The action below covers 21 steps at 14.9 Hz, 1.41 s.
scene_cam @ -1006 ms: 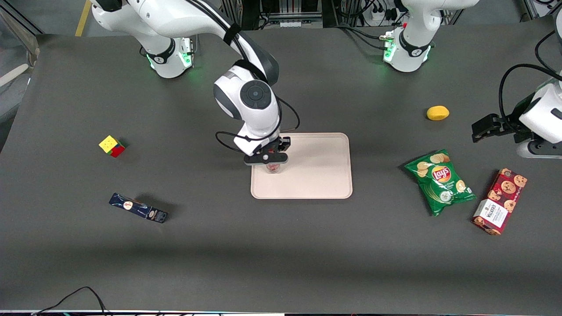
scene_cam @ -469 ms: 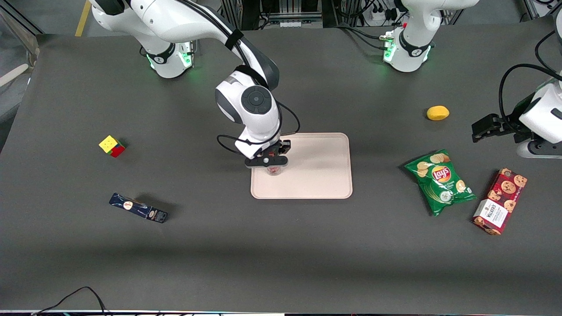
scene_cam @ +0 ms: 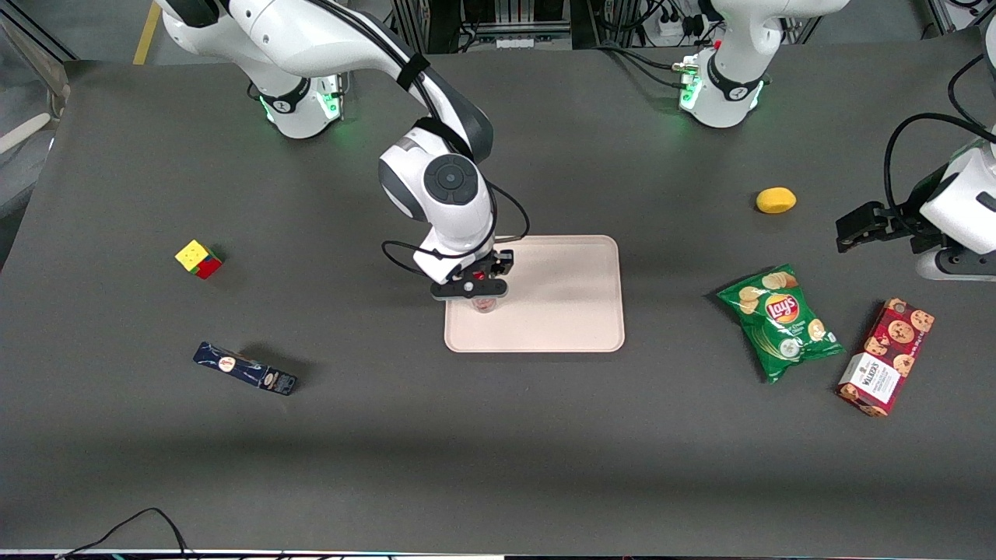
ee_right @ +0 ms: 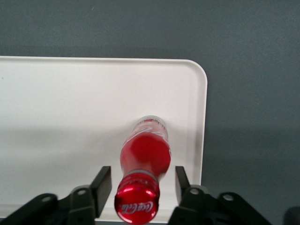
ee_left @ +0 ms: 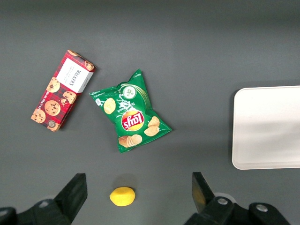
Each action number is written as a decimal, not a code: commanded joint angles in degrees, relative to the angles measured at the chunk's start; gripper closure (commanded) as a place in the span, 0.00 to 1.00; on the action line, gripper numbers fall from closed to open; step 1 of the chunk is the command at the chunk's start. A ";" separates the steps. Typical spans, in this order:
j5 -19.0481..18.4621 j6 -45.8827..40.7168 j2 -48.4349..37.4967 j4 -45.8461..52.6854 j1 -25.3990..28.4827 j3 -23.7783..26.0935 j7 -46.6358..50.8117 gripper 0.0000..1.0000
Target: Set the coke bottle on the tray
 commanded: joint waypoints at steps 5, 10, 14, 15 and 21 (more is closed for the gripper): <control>-1.05 0.40 -0.05 0.60 -0.08 0.17 1.25 0.00; -1.05 -2.31 -3.29 3.05 -0.52 0.09 -0.15 0.00; -0.61 -13.28 -13.64 3.85 -2.97 -2.01 -14.02 0.00; -0.61 -16.71 -16.72 4.29 -4.02 -2.72 -14.47 0.00; -0.35 -27.55 -25.97 4.99 -19.47 -2.55 -33.17 0.00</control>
